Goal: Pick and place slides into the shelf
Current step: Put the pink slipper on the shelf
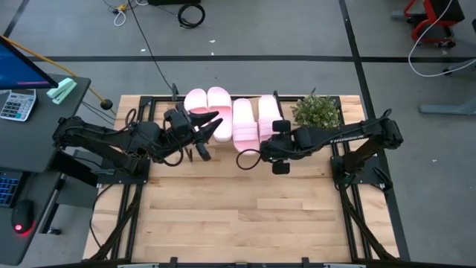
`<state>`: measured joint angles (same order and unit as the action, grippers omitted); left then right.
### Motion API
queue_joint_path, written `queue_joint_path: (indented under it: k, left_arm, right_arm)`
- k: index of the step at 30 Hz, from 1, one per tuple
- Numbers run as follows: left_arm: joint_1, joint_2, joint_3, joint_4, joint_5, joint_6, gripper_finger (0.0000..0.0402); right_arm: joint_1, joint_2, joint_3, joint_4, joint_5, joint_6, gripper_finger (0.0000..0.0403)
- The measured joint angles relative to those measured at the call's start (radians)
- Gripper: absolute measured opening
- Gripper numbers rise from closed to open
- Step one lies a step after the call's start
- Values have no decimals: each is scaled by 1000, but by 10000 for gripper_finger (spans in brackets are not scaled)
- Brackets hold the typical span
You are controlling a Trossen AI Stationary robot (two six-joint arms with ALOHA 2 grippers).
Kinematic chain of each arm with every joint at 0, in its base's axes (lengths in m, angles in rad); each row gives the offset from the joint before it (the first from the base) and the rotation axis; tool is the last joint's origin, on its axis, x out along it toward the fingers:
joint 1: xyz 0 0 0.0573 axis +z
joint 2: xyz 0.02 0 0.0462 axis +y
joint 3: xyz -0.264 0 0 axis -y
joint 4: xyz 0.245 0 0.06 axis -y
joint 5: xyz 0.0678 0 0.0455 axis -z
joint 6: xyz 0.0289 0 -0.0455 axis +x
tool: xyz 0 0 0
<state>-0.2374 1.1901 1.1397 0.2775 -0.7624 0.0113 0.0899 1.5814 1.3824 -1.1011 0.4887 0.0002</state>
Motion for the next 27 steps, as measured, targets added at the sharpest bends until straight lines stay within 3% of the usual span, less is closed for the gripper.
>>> queue_joint_path:
  k: [5,27]
  left_arm:
    - [-14,0,0,0,0,0,117]
    - [-2,0,0,-23,0,1,116]
  right_arm:
    - [-24,-1,-39,-5,-47,-24,142]
    - [-14,-43,-13,-54,-43,-116,221]
